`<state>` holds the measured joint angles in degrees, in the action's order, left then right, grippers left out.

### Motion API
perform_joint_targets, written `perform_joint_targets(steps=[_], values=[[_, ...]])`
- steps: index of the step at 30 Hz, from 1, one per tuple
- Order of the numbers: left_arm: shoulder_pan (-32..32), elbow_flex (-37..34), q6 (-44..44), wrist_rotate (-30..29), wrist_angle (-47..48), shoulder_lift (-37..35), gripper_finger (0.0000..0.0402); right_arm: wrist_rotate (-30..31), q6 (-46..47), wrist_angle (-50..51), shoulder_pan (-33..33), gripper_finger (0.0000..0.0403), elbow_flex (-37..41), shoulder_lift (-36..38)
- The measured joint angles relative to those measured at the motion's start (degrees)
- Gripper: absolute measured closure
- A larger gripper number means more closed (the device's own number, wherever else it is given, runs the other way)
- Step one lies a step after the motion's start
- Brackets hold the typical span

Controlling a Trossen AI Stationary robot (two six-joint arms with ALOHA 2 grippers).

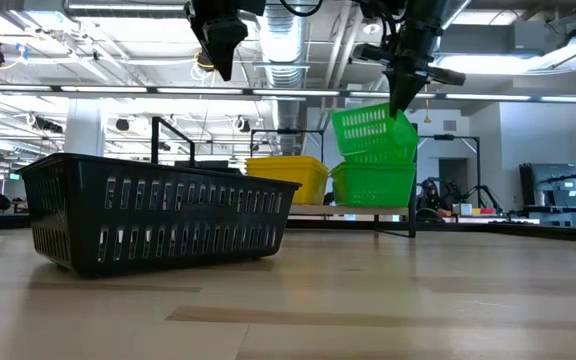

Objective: Stack baskets on shelf by color
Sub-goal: Stack the green bin on top of the green bin on the shelf

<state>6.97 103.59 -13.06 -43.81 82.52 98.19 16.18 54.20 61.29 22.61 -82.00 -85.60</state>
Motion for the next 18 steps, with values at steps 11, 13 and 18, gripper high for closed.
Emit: perform_joint_targets(steps=[11, 13, 18], values=[[0.0, 0.0, 0.1, 0.0, 0.0, 0.0, 0.0125, -0.6, -1.8, -0.1, 0.0, 0.0401, 0.0, 0.0], [0.0, 0.0, 0.0, 0.7, 0.0, 0.0, 0.0125, -0.7, -2.1, 0.0, 0.0, 0.0401, 0.0, 0.0], [0.0, 0.0, 0.4, 2.6, -1.2, 0.0, 0.0125, -1.1, -3.7, -0.1, 0.5, 0.0401, 0.2, 0.0]])
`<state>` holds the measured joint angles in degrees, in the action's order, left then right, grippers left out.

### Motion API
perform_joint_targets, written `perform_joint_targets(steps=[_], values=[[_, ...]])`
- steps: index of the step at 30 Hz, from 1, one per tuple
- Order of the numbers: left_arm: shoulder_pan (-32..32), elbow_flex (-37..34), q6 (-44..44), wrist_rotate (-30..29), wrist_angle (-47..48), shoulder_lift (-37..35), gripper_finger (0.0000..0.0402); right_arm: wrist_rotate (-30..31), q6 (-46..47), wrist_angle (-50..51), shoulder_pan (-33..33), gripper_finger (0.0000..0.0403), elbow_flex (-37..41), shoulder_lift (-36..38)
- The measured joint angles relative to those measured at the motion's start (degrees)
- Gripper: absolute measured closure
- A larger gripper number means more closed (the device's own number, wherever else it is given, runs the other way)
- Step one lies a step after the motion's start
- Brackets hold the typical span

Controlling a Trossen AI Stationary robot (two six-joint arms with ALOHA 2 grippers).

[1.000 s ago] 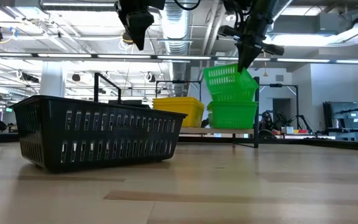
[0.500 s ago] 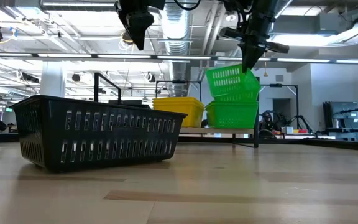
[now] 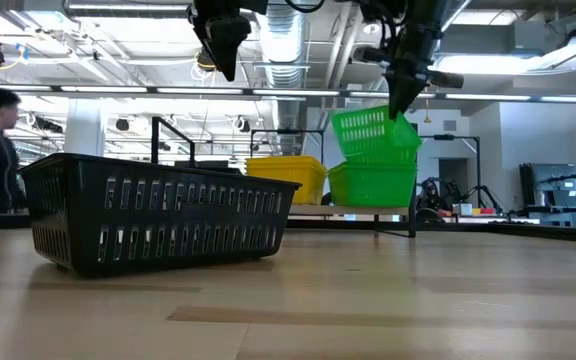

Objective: Stack baskets on shelf by color
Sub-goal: Stack the green bin on top of the green bin on the shelf

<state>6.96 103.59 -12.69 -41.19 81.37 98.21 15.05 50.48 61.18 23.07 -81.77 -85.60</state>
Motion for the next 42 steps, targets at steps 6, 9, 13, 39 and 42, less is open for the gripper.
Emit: perform_joint_targets(steps=[6, 9, 13, 39, 42], values=[[0.0, 0.0, 0.0, 0.0, -0.4, 0.0, 0.0125, -4.0, -1.4, -4.6, 2.2, 0.0401, 6.4, 0.0], [0.0, 0.0, 0.0, 0.0, -0.3, 0.0, 0.0125, -5.7, -2.6, -8.0, 3.0, 0.0401, 8.9, 0.0], [0.0, 0.0, 0.0, 0.0, -0.3, 0.0, 0.0125, -5.9, -4.8, -10.6, 4.4, 0.0401, 8.9, 0.0], [0.0, 0.0, 0.0, 1.7, -0.3, 0.0, 0.0125, -4.1, -13.7, -13.8, 8.7, 0.0265, -0.8, 0.1], [0.0, 0.0, 0.0, 1.7, -0.3, 0.0, 0.0125, -4.4, -14.5, -13.4, 8.2, 0.027, -3.4, 0.1]])
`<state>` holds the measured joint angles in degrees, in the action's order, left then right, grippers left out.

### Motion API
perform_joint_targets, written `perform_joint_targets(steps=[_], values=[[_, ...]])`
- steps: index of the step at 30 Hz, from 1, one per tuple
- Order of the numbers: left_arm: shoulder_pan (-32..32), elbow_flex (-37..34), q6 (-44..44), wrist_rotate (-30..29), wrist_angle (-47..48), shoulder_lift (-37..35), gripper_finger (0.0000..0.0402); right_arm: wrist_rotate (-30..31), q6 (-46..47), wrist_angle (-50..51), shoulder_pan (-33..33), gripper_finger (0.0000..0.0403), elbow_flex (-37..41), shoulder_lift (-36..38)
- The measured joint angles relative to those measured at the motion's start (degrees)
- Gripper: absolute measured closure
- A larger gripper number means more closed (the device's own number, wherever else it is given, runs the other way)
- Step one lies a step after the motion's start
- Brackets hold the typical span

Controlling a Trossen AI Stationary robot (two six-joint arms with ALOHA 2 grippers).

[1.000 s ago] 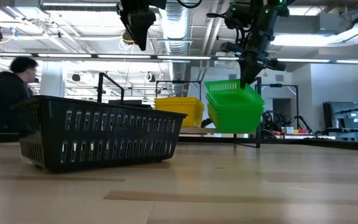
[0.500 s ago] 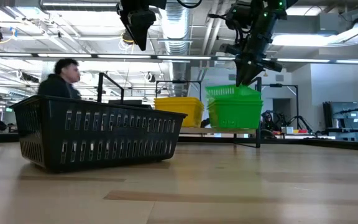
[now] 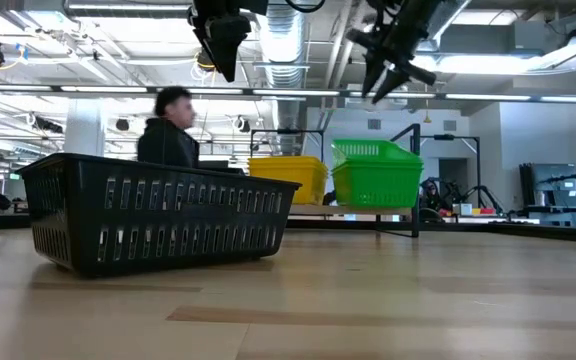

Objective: Stack baskets on shelf by color
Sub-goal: Stack the green bin on top of the green bin on the shelf

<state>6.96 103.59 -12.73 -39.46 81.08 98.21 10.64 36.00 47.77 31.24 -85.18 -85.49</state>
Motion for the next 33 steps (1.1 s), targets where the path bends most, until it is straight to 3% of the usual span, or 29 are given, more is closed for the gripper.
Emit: perform_joint_targets(steps=[6, 12, 20, 26, 33], values=[[0.0, 0.0, 0.0, 0.0, 0.0, 0.0, 0.0125, -2.1, -0.9, 1.6, -3.9, 0.0283, -0.9, -0.3], [0.0, 0.0, 0.0, 0.0, 0.0, 0.0, 0.0125, -1.9, -2.1, 4.1, -4.9, 0.0306, -0.9, -5.0], [0.0, 0.0, 0.0, -0.1, 0.0, 0.0, 0.0125, -1.7, -5.9, 2.3, -4.5, 0.0393, -0.9, -10.5], [0.0, 0.0, -0.1, -0.1, 0.0, 0.0, 0.0125, -1.5, -6.2, 2.6, -3.7, 0.0379, -0.9, -11.4], [0.0, 0.0, -0.3, 0.0, 0.0, 0.0, 0.0125, -1.6, -6.7, 2.7, -2.7, 0.0398, -0.9, -10.8]])
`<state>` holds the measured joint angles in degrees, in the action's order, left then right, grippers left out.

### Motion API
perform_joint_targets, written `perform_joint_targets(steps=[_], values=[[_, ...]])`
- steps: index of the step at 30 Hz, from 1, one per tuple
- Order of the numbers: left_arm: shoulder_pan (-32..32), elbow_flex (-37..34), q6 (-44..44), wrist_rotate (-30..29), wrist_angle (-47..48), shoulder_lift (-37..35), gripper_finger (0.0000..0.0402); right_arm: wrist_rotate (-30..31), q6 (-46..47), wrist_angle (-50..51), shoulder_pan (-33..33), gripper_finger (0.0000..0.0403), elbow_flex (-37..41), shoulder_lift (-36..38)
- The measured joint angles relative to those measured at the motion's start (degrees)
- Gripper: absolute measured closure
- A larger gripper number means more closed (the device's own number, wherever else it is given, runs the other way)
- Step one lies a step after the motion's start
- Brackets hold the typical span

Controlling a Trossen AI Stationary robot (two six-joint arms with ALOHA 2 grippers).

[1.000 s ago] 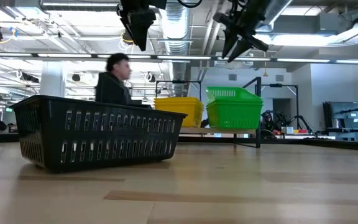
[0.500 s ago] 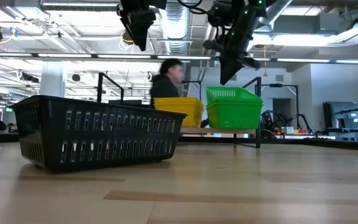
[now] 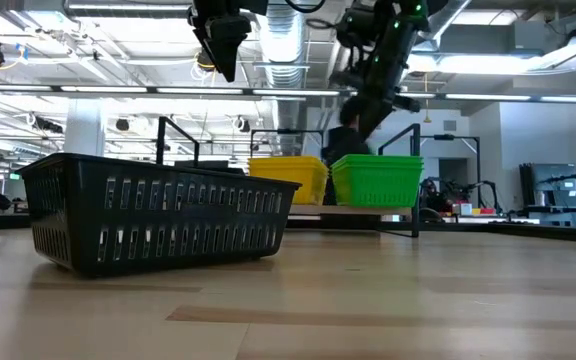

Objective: Stack baskets on shelf by color
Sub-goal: Stack the green bin on top of the green bin on the shelf

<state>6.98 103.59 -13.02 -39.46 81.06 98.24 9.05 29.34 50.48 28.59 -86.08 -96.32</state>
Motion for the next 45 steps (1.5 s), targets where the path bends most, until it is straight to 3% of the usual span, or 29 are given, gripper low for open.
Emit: perform_joint_targets(steps=[9, 13, 18, 23, 35, 45], values=[[0.0, 0.0, 0.2, 0.1, 0.0, 0.0, 0.0125, -8.9, -1.1, 5.1, -9.1, 0.04, 0.0, 5.6], [0.0, 0.0, 0.3, 0.1, 0.0, 0.0, 0.0125, -8.8, -0.8, 10.9, -16.4, 0.04, 0.0, 6.8], [0.0, 0.0, 0.3, 0.1, 0.0, 0.0, 0.0125, -4.5, 0.6, 19.2, -23.1, 0.0401, 0.2, 3.3], [0.0, 0.0, 0.3, 0.1, 0.0, 0.0, 0.0125, -3.1, -0.5, 18.8, -27.1, 0.0401, 0.1, -0.8], [0.0, 0.0, 0.3, 1.6, 0.5, 0.0, 0.0125, 1.7, -7.0, 17.3, -27.2, 0.0402, 0.2, -8.8], [0.0, 0.0, 1.3, 1.7, 0.5, 0.0, 0.0125, 3.1, -13.0, 13.0, -22.9, 0.0402, 0.2, -9.7]])
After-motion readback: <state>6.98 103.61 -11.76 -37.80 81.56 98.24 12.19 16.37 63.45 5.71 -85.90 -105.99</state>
